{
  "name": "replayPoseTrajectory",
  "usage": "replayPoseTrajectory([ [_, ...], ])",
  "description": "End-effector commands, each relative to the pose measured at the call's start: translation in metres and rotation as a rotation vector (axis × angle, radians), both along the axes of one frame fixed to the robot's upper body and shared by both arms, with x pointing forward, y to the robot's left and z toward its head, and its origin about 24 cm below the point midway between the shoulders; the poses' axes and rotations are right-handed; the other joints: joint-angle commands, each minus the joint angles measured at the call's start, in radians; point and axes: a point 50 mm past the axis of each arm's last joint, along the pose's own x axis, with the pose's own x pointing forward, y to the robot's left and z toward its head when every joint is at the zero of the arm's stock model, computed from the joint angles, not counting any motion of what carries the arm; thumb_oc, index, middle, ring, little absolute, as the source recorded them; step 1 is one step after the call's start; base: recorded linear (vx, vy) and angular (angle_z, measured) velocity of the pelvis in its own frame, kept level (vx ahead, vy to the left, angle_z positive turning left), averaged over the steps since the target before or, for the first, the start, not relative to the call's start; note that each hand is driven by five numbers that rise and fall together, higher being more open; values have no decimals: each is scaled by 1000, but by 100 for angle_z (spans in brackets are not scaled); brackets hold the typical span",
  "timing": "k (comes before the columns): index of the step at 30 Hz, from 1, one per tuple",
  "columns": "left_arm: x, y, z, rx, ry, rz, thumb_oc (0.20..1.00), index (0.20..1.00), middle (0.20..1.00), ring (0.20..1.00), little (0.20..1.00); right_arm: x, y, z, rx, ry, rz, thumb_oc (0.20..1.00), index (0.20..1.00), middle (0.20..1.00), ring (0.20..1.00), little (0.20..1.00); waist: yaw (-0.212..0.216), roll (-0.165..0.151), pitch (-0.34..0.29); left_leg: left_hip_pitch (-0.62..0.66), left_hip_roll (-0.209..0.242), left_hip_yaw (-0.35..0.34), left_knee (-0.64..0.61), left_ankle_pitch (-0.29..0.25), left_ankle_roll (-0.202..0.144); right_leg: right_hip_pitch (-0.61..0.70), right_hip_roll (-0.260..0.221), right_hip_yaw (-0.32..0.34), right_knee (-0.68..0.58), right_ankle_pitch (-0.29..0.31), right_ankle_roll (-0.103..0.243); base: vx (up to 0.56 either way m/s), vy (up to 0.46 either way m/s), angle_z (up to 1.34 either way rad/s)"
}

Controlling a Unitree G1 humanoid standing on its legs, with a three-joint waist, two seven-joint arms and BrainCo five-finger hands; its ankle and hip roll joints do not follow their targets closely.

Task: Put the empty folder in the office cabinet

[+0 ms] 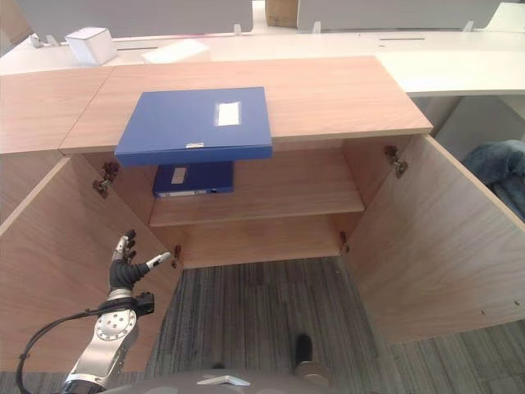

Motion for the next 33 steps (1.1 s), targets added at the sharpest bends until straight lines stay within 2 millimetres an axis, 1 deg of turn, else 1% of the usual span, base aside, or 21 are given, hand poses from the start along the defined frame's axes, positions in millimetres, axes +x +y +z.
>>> replayPoseTrajectory([
  [1, 9, 27, 43, 252, -173, 45, 1000, 1000, 1000, 1000, 1000, 5, 1, 0, -23, 8, -12, 1000, 1000, 1000, 1000, 1000, -2, -39, 2, -24, -31, 3, 0, -83, -4, 52, -48, -4, 3, -107, 64, 0, 0, 0],
  [2, 9, 33, 52, 335, -208, 74, 1000, 1000, 1000, 1000, 1000, 4, 2, -1, -22, 11, -12, 1000, 1000, 1000, 1000, 1000, 0, -39, -1, -19, -29, 2, 0, -85, -5, 56, -48, -4, 3, -109, 64, 0, 0, 0],
  [3, 9, 33, 52, 337, -208, 75, 1000, 1000, 1000, 1000, 1000, 4, 2, -1, -21, 11, -12, 1000, 1000, 1000, 1000, 1000, 0, -39, 0, -19, -29, 3, 0, -85, -6, 56, -48, -4, 3, -109, 64, 0, 0, 0],
  [4, 10, 39, 63, 423, -244, 98, 1000, 1000, 1000, 1000, 1000, 3, 2, -1, -24, 14, -12, 1000, 1000, 1000, 1000, 1000, 0, -38, -4, -17, -28, 4, 0, -87, -7, 58, -48, -5, 3, -111, 65, 0, 0, 0],
  [10, 17, 58, 107, 697, -389, 162, 1000, 1000, 1000, 1000, 1000, 4, 2, -1, -31, 17, 1, 1000, 1000, 1000, 1000, 1000, -3, -35, -13, -11, -27, 11, 0, -90, -11, 64, -48, -3, 3, -114, 67, 0, 0, 0],
  [12, 20, 61, 122, 790, -431, 164, 1000, 1000, 1000, 1000, 1000, 5, 1, 0, -31, 18, 13, 1000, 1000, 1000, 1000, 1000, -5, -33, -17, -10, -27, 15, 0, -92, -13, 65, -49, -2, 3, -113, 68, 0, 0, 0],
  [16, 27, 60, 138, 905, -478, 147, 1000, 1000, 1000, 1000, 1000, 5, 1, 0, -31, 24, 33, 1000, 1000, 1000, 1000, 1000, -13, -31, -22, -7, -28, 22, 0, -95, -13, 64, -50, 2, 3, -113, 69, 0, 0, 0],
  [18, 29, 60, 140, 927, -482, 141, 1000, 1000, 1000, 1000, 1000, 5, 1, 0, -30, 25, 35, 1000, 1000, 1000, 1000, 1000, -14, -31, -22, -7, -27, 24, 0, -96, -13, 64, -50, 4, 3, -113, 69, 1, -1, -4],
  [23, 40, 49, 149, 1070, -496, 33, 1000, 1000, 1000, 1000, 1000, 3, -1, 0, -29, 32, 48, 1000, 1000, 1000, 1000, 1000, -30, -26, -29, -3, -26, 36, 0, -98, -15, 65, -49, 12, 3, -114, 70, 3, -2, -5],
  [27, 47, 42, 148, 1136, -485, -39, 1000, 1000, 1000, 1000, 1000, 1, -3, 0, -31, 38, 52, 1000, 1000, 1000, 1000, 1000, -40, -24, -35, -2, -24, 43, 0, -100, -16, 64, -47, 17, 3, -114, 71, 1, -8, -4],
  [33, 59, 42, 145, 1200, -442, -77, 1000, 1000, 1000, 1000, 1000, 0, -6, 1, -36, 45, 60, 1000, 1000, 1000, 1000, 1000, -53, -21, -42, -1, -22, 55, 0, -100, -17, 60, -44, 25, 3, -114, 72, 5, -4, -7],
])
